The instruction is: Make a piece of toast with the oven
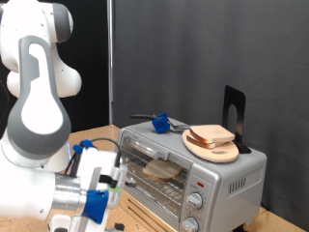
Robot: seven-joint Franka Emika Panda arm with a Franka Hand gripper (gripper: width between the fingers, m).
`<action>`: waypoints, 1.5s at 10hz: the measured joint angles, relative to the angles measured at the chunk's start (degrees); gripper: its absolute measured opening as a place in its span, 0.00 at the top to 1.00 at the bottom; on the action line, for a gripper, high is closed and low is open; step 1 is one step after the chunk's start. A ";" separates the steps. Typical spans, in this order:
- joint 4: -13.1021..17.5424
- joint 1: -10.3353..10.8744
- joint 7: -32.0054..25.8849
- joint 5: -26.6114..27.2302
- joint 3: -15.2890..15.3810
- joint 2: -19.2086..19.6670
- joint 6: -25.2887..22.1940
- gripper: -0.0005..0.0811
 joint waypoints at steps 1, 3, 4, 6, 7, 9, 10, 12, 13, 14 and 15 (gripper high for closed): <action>2.54 0.32 1.16 0.21 0.11 2.01 0.42 0.01; 8.54 1.06 4.15 -0.15 0.60 6.57 -0.10 0.01; 11.63 1.59 5.29 -0.54 0.76 8.90 -0.88 0.01; 15.89 2.87 6.61 -1.75 0.79 12.54 -1.04 0.01; 16.82 3.54 6.64 -2.47 0.79 13.59 -1.07 0.01; 17.03 4.75 6.64 -3.69 0.86 14.58 -2.23 0.01; 16.82 5.28 6.64 -3.82 0.96 14.77 -2.83 0.01; 16.02 6.37 6.60 -3.60 1.32 14.83 -2.42 0.01; 15.70 6.85 6.48 -3.21 1.48 14.90 -1.42 0.01; 15.45 7.31 6.23 -2.58 1.78 15.02 0.10 0.01; 15.39 7.65 5.98 -2.11 2.18 15.20 1.39 0.01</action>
